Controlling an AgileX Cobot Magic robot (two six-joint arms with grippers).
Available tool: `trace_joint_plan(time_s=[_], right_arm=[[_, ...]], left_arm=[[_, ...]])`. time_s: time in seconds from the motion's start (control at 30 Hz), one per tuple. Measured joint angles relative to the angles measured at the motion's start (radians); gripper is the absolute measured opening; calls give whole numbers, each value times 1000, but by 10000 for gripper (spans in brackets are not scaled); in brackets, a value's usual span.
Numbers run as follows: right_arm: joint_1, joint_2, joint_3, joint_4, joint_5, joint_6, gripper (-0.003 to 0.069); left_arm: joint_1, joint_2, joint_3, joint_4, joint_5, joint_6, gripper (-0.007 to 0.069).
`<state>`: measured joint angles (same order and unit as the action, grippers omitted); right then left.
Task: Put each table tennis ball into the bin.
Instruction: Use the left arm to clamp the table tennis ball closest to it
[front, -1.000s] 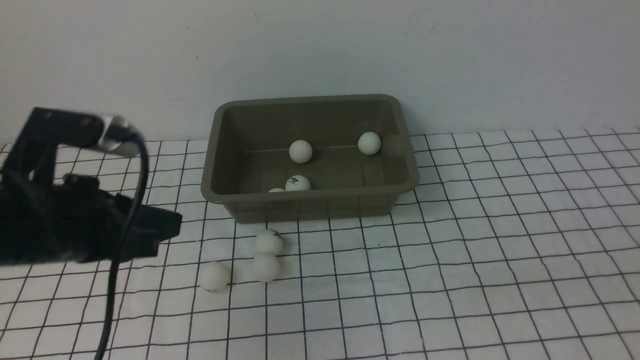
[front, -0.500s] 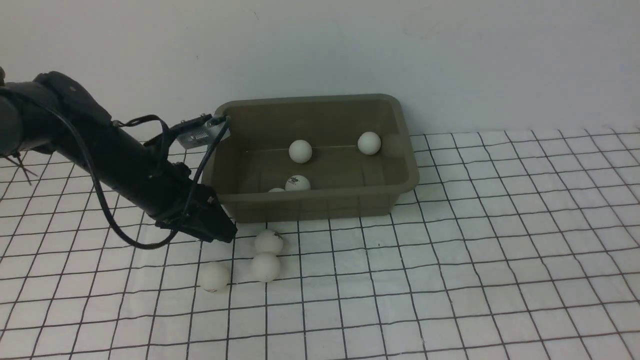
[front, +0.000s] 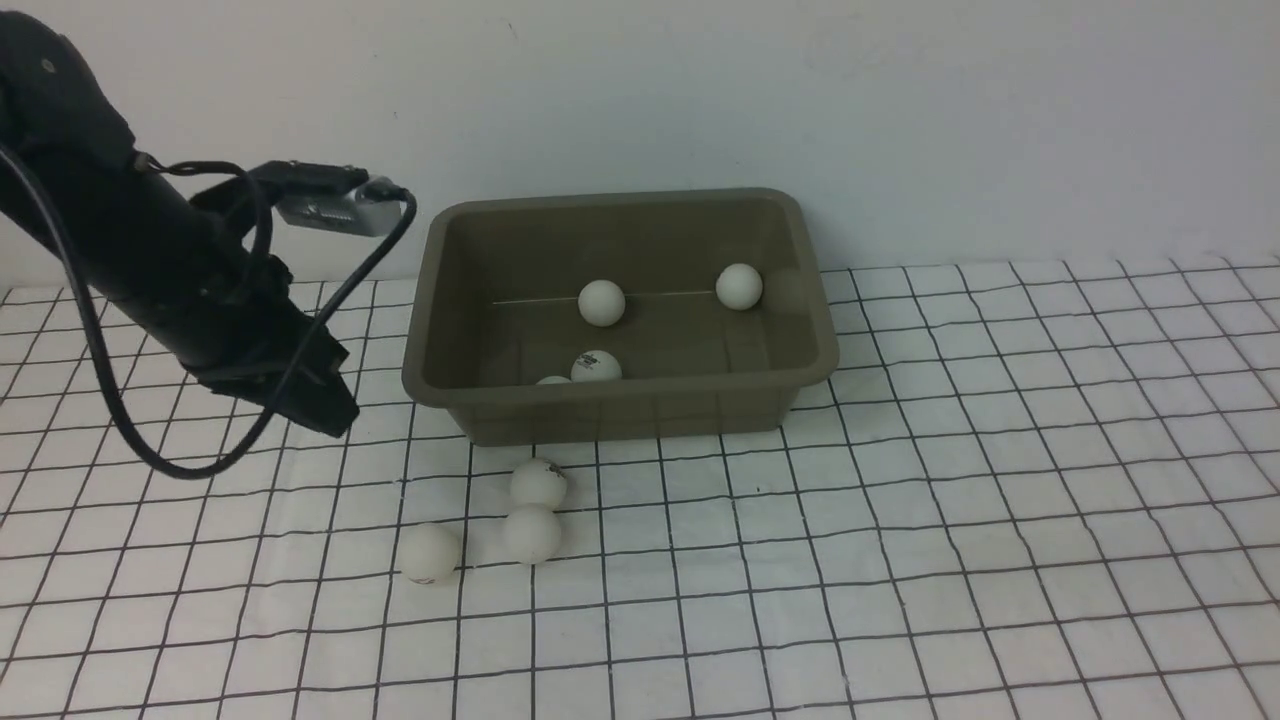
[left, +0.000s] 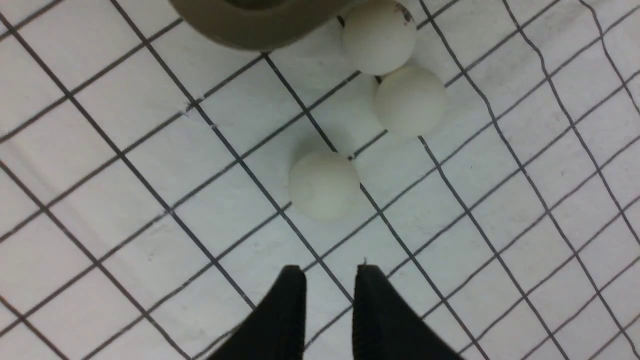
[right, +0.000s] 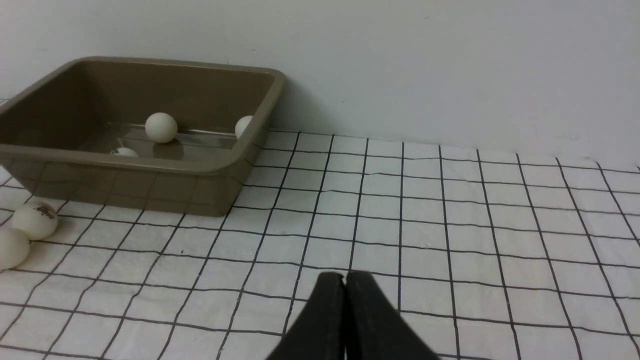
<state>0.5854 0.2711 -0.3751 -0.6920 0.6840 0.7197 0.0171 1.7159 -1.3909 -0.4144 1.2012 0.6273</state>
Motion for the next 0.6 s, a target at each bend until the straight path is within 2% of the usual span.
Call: trace_joint_plan(time_s=[0.13,0.3,0.43,0.6], right_arm=[[0,0,0,0,0,17,-18],[0,0,0,15,3,20,-18],[0,0,0,25,9,20,-18],[0,0,0,35,24,20,-18]], left_arm=[[-40,-73,113,28,-5,-26,125],[-115,-149,282,37,-164,-48,125],[-130,-190,324,30,-280,-59,133],[-133,-198,341,21,-328,-63,136]])
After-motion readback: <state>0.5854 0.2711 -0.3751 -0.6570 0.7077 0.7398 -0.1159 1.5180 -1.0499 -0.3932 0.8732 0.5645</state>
